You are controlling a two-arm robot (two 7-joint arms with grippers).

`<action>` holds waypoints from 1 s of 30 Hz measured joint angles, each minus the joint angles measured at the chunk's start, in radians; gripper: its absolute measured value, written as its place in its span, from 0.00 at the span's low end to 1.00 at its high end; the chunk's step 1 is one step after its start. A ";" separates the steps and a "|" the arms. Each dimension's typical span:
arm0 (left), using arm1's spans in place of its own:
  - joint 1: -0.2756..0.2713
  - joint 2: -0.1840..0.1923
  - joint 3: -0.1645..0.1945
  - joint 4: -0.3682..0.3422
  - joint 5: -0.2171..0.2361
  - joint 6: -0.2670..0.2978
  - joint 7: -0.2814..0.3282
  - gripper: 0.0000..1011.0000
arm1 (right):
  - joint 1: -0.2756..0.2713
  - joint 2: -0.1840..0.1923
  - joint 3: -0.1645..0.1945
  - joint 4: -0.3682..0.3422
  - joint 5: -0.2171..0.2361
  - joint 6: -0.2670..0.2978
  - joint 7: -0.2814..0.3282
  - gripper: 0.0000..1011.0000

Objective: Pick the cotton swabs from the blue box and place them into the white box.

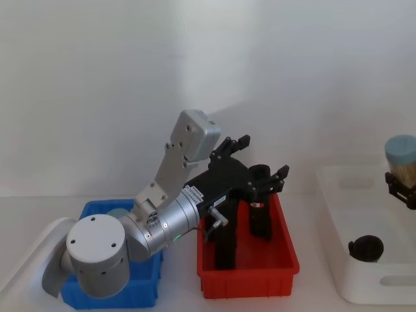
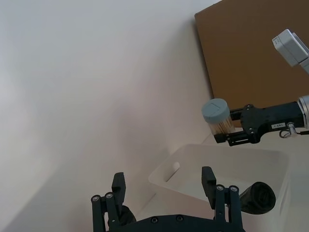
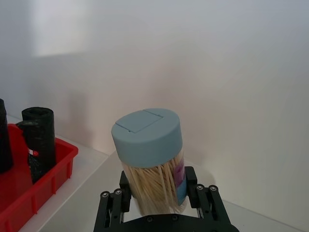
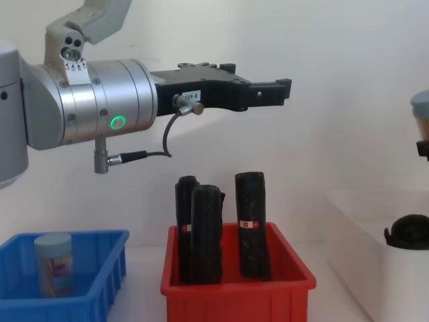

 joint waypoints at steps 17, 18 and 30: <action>0.000 0.000 0.000 0.000 0.000 0.000 0.000 0.99 | 0.103 -0.046 0.002 0.227 0.143 -0.038 0.040 0.65; 0.000 0.000 0.000 0.000 0.000 0.000 0.000 0.99 | 0.112 -0.049 0.000 0.240 0.146 -0.040 0.048 0.65; 0.000 0.000 0.000 0.000 0.000 0.000 0.000 0.99 | 0.222 -0.088 -0.017 0.399 0.180 -0.075 0.137 0.90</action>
